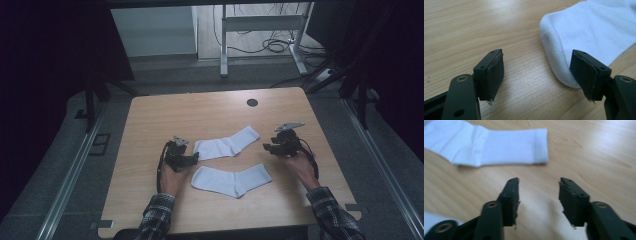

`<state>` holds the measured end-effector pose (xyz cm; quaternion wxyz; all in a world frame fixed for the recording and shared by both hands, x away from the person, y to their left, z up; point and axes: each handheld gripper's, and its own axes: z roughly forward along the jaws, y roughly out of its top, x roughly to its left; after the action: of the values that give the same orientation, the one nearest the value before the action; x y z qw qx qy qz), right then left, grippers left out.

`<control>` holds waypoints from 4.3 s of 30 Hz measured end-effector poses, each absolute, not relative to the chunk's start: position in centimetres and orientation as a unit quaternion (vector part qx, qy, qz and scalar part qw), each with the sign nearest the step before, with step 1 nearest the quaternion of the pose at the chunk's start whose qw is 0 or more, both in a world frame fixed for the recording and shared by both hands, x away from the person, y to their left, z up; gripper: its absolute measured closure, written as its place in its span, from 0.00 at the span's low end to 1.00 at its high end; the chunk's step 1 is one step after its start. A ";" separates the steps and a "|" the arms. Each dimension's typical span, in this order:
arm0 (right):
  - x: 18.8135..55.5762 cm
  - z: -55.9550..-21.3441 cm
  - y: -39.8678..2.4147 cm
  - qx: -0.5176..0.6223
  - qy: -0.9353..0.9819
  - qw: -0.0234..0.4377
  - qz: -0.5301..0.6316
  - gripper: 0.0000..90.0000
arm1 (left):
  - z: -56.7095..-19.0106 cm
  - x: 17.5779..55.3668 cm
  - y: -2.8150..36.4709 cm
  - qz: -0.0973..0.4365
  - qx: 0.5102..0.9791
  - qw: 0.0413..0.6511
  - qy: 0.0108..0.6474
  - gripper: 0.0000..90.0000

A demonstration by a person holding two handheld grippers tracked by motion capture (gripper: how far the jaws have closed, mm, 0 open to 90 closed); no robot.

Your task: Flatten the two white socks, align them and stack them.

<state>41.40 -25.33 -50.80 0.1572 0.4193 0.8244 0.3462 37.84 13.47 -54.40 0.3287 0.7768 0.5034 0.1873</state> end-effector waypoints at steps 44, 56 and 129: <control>42.8 -51.2 -22.9 0.374 0.836 0.187 0.355 0.90 | -52.6 37.0 12.3 0.173 0.791 0.387 0.442 0.96; 40.6 -49.6 -24.2 0.366 0.827 0.188 0.383 0.90 | -51.1 35.9 12.2 0.167 0.788 0.410 0.428 0.96; 34.8 -52.5 -24.2 0.346 0.865 0.163 0.325 0.50 | -53.7 32.8 12.3 0.198 0.819 0.319 0.434 0.39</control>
<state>34.78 -24.19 -52.48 0.1628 0.3458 0.8651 0.3249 32.80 12.33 -53.73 0.3189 0.8193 0.4336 0.1978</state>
